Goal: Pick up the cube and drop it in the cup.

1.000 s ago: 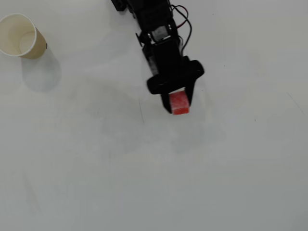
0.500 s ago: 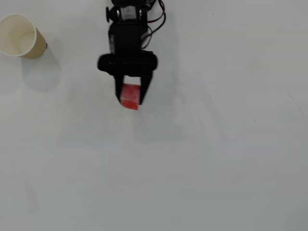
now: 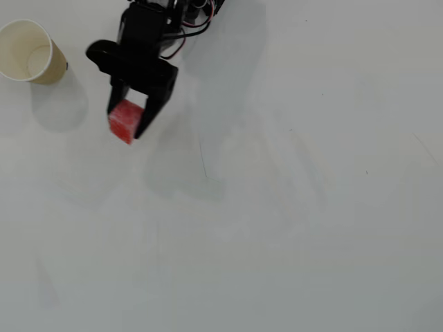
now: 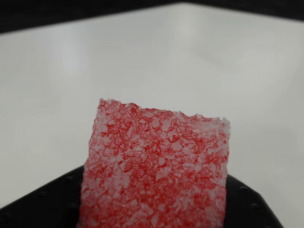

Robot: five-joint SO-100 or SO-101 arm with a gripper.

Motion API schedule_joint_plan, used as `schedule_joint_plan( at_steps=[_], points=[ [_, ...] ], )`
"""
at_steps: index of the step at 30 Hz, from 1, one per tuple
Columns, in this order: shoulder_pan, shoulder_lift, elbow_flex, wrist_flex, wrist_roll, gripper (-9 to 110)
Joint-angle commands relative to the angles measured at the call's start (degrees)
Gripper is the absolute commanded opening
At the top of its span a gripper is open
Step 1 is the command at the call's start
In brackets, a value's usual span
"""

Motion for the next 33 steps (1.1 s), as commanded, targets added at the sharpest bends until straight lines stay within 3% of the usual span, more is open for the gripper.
schedule_joint_plan(
  at_steps=[1,19,33],
  points=[
    [6.77,2.46,-9.49,0.0,-0.7,11],
    [31.73,1.32,-21.53,2.46,-0.88,11],
    [42.28,-15.21,-30.76,-0.53,-1.14,11]
  ],
)
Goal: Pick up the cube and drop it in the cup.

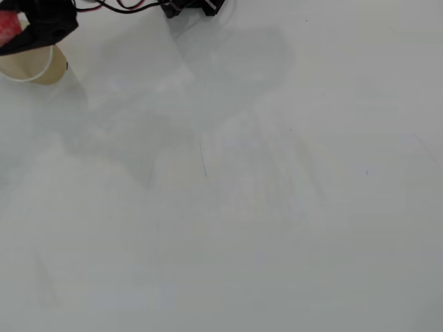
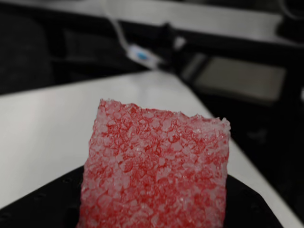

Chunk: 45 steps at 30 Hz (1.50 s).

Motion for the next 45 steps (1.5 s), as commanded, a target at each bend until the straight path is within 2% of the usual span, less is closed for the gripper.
schedule_joint_plan(
  at_steps=[1,10,24,36,45],
  points=[
    [1.93,-1.67,-9.58,-2.81,-1.23,11],
    [0.62,-3.25,-9.32,-2.46,-1.32,11],
    [-0.44,-8.44,-13.36,9.76,-1.23,10],
    [-0.53,-10.99,-14.5,14.59,-0.79,10],
    [-0.62,-12.83,-16.08,14.41,-0.62,10]
  ],
)
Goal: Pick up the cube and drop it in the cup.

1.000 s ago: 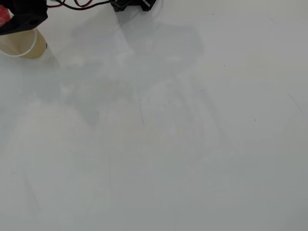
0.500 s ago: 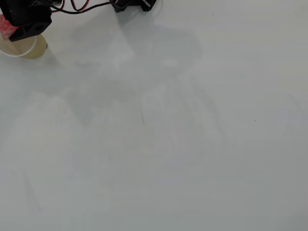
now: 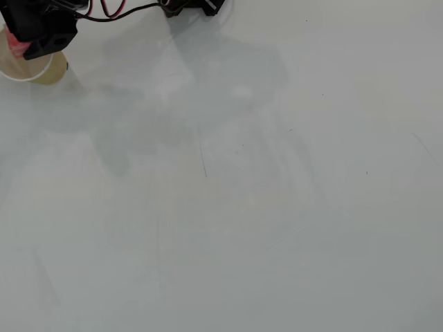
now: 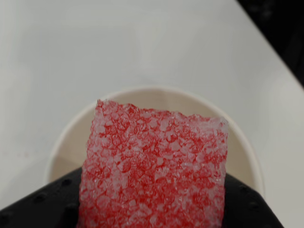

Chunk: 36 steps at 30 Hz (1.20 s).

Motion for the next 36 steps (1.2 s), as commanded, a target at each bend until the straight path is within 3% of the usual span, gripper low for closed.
schedule_joint_plan(
  at_steps=[1,19,27,36],
  points=[
    [-0.18,0.26,-9.32,-0.62,0.18,10],
    [-1.05,-0.44,-10.02,-2.46,0.26,12],
    [-1.23,-0.35,-8.7,-3.52,0.26,32],
    [-1.41,-0.09,-7.47,-6.77,0.26,38]
  ],
)
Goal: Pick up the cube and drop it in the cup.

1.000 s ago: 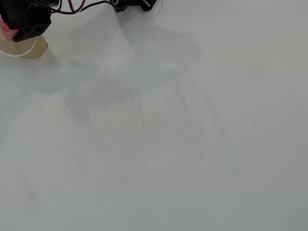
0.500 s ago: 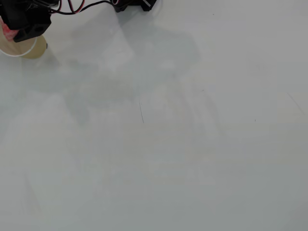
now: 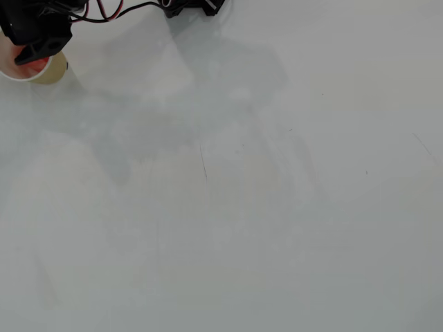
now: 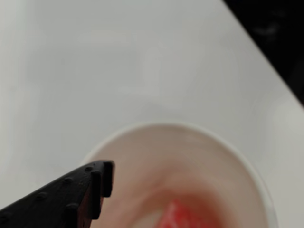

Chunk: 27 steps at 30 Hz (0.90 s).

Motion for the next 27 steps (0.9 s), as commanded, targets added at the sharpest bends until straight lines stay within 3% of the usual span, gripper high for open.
schedule_joint_plan(
  at_steps=[1,17,27],
  points=[
    [0.0,1.05,-6.33,-2.9,0.26,39],
    [0.0,1.32,-5.71,-4.31,0.26,39],
    [-1.93,3.52,-5.19,-5.62,-0.44,18]
  ],
)
